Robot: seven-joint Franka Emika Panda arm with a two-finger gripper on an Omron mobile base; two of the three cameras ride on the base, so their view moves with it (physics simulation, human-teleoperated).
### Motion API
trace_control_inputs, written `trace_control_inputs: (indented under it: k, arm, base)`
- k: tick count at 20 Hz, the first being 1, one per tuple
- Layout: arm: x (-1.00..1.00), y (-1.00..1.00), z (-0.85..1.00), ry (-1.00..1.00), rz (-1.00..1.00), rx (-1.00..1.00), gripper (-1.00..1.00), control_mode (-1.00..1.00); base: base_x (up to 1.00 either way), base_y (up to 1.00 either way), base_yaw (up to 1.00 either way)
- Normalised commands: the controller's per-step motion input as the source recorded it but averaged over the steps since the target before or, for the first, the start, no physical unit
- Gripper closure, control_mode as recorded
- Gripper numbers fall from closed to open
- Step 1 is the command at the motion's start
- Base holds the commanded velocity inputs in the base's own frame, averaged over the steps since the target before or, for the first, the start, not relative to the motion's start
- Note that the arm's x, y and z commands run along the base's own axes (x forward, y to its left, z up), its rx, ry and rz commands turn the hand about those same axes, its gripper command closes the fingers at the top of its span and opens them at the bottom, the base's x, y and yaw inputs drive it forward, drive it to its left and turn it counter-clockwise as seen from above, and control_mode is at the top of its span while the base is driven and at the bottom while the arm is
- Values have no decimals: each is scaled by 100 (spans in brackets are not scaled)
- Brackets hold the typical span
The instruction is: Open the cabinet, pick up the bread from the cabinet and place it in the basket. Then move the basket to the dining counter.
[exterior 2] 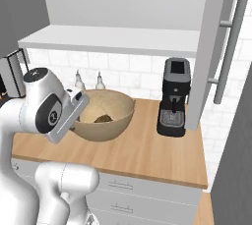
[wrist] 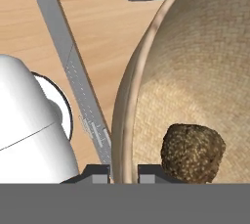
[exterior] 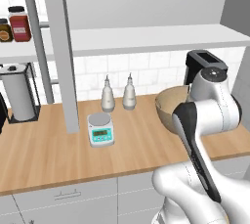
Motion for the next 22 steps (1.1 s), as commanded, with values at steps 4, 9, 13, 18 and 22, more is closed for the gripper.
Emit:
trace_control_inputs:
  k: [4, 9, 13, 18, 22]
  arm:
    - [0, 0, 0, 0, 0, 0, 100, -100]
    - [-1, 0, 0, 0, 0, 0, 100, 100]
    - [0, 0, 0, 0, 0, 0, 100, 100]
    - [0, 0, 0, 0, 0, 0, 100, 100]
    - [0, 0, 0, 0, 0, 0, 100, 100]
  base:
    - [0, 0, 0]
    - [-38, 0, 2]
    - [-100, 0, 6]
    - [-62, 1, 56]
    - [-28, 0, 100]
